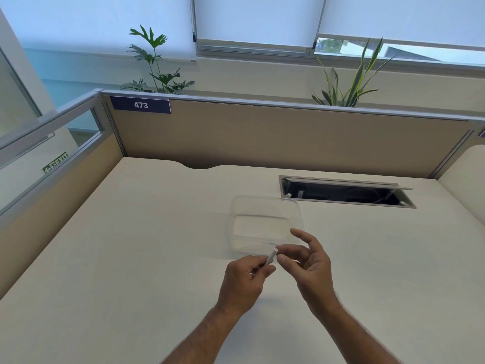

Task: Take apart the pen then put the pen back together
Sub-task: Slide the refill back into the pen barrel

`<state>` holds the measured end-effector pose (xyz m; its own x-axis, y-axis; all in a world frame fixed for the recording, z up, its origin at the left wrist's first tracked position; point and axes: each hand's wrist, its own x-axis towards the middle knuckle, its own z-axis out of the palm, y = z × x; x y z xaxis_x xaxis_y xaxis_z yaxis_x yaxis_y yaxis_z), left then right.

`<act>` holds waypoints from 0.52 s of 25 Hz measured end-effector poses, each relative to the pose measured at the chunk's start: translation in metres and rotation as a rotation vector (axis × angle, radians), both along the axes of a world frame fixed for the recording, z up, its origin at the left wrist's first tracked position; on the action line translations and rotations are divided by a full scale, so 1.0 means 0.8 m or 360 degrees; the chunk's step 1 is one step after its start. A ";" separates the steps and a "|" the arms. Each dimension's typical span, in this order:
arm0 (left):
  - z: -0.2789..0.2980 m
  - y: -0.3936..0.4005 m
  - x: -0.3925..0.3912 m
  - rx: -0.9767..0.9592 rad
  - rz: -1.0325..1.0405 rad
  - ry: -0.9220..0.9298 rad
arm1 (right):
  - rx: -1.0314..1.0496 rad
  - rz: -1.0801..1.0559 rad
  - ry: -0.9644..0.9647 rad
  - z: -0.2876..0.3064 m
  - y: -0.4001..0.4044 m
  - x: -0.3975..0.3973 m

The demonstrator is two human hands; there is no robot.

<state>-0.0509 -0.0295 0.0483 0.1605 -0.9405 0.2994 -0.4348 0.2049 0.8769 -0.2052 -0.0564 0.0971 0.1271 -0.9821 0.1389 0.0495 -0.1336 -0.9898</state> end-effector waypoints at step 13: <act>-0.004 -0.003 0.007 0.0146 0.0151 0.0283 | 0.0482 -0.0481 0.1318 -0.080 -0.037 -0.081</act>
